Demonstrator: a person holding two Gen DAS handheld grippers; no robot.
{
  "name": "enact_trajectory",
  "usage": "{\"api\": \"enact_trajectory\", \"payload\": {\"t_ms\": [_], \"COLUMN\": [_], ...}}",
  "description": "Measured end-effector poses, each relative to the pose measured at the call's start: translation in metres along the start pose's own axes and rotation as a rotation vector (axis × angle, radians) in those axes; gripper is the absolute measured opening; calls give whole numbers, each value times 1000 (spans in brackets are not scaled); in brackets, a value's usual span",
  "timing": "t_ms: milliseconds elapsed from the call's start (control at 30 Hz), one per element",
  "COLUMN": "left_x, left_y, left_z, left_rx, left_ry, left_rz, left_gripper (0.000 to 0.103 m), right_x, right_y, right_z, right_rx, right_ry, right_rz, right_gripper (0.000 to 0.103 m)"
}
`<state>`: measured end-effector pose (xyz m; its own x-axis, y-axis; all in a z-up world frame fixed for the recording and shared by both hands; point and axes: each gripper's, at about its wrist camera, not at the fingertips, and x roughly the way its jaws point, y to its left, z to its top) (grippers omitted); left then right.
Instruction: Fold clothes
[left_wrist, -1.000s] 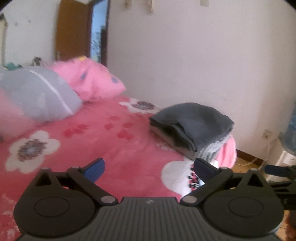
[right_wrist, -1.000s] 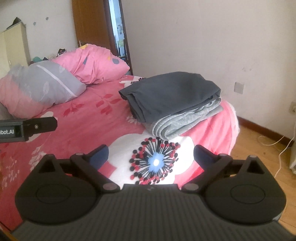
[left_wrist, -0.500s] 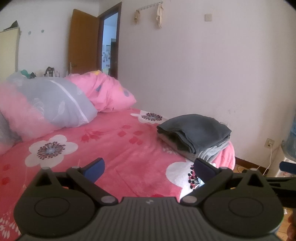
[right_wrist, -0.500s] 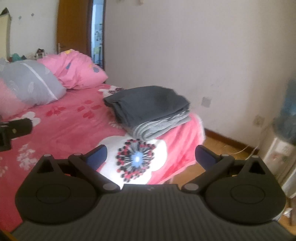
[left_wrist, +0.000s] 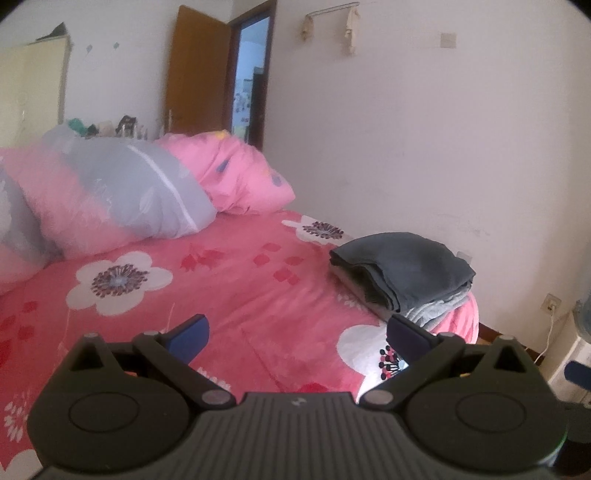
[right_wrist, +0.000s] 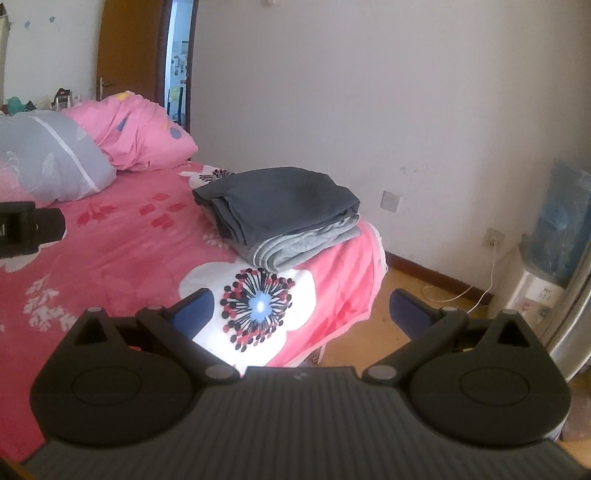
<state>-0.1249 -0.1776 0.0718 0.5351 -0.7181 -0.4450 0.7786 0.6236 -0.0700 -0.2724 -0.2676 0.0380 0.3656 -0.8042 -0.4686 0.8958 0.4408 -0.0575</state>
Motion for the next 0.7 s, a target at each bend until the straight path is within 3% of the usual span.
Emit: {"api": "enact_trajectory", "payload": {"t_ms": [200, 700], "left_x": [3, -4], "left_y": [3, -3], "left_z": [-1, -5], "left_rx": [-5, 31], "left_ry": [12, -11], "left_rz": [35, 29], "left_gripper": [103, 103], "right_x": [2, 0], "right_y": [1, 1], "right_z": [0, -1], "right_rx": [17, 24], "right_ry": [3, 8], "right_rz": [8, 9], "right_gripper": [102, 102]}}
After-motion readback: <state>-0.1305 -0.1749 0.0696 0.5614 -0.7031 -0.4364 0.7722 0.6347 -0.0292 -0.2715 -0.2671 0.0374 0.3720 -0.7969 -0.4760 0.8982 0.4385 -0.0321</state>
